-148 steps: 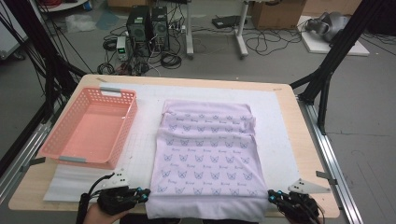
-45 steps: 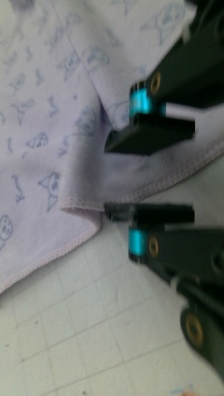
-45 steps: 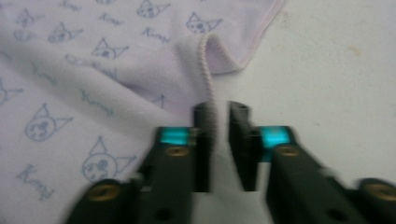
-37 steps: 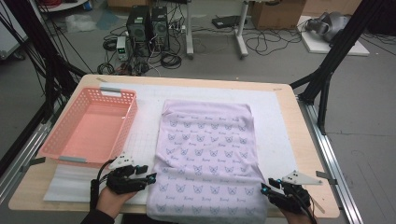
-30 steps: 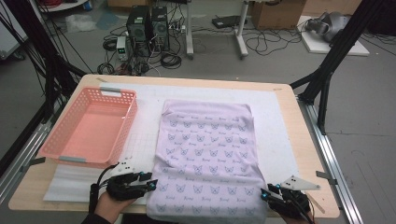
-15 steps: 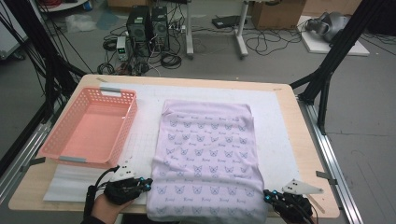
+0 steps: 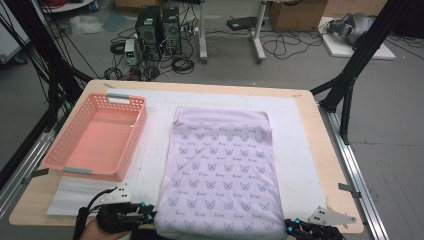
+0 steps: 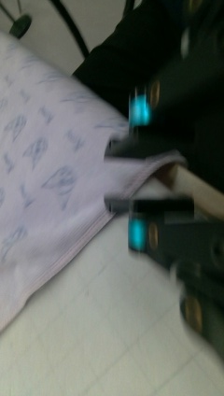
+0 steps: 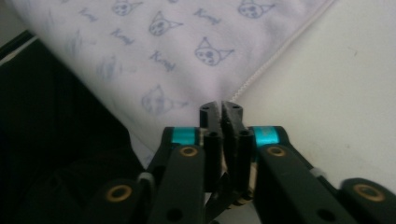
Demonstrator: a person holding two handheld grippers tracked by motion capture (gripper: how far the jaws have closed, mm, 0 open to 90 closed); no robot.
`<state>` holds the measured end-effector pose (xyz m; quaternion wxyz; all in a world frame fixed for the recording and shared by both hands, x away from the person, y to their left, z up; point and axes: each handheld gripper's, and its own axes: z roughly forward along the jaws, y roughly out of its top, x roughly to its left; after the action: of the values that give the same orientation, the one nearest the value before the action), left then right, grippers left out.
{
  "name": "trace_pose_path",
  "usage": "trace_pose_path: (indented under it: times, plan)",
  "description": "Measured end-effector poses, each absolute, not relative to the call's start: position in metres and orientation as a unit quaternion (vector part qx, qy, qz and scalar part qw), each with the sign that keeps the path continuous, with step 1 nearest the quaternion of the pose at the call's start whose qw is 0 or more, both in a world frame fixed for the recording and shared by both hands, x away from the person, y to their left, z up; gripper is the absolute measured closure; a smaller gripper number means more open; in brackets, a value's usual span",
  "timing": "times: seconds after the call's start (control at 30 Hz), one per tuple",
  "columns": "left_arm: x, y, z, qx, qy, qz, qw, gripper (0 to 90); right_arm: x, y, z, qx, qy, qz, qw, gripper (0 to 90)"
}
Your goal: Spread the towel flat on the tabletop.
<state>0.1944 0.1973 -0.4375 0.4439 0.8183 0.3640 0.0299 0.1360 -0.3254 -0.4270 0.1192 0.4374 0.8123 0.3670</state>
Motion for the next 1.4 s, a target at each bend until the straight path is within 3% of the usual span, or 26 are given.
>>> trace_pose_path:
  times: [0.13, 0.23, 0.43, 0.47, 0.5, 0.57, 0.73, 1.27, 1.33, 1.4]
  plan:
    - [0.212, 0.192, -0.434, 0.788, 0.393, 0.07, 0.469, 47.2, 0.153, -0.322, -0.429, 0.461, 0.793, 0.372, 0.141, 67.6]
    - [0.23, 0.178, -0.44, 0.783, 0.407, 0.083, 0.464, 47.2, 0.173, -0.316, -0.43, 0.476, 0.782, 0.369, 0.157, 64.2]
    - [0.239, 0.157, -0.454, 0.789, 0.402, 0.098, 0.454, 48.5, 0.199, -0.308, -0.443, 0.503, 0.773, 0.347, 0.17, 73.6]
    - [0.236, 0.157, -0.455, 0.793, 0.392, 0.116, 0.452, 50.9, 0.199, -0.308, -0.443, 0.505, 0.772, 0.349, 0.166, 82.6]
    - [0.233, 0.157, -0.455, 0.795, 0.389, 0.125, 0.447, 59.0, 0.199, -0.31, -0.443, 0.499, 0.776, 0.357, 0.151, 87.6]
    - [0.231, 0.157, -0.454, 0.803, 0.382, 0.121, 0.441, 81.9, 0.197, -0.309, -0.442, 0.492, 0.781, 0.352, 0.156, 88.2]
    - [0.226, 0.162, -0.449, 0.809, 0.389, 0.094, 0.431, 85.5, 0.189, -0.314, -0.44, 0.49, 0.782, 0.358, 0.142, 88.6]
    - [0.187, 0.179, -0.441, 0.828, 0.36, 0.019, 0.429, 83.2, 0.136, -0.323, -0.425, 0.458, 0.807, 0.357, 0.11, 88.5]
    - [0.191, 0.179, -0.441, 0.823, 0.363, 0.033, 0.436, 72.2, 0.135, -0.323, -0.427, 0.456, 0.807, 0.36, 0.109, 86.6]
    - [0.199, 0.179, -0.439, 0.809, 0.38, 0.049, 0.446, 54.2, 0.14, -0.323, -0.427, 0.47, 0.793, 0.371, 0.118, 71.5]
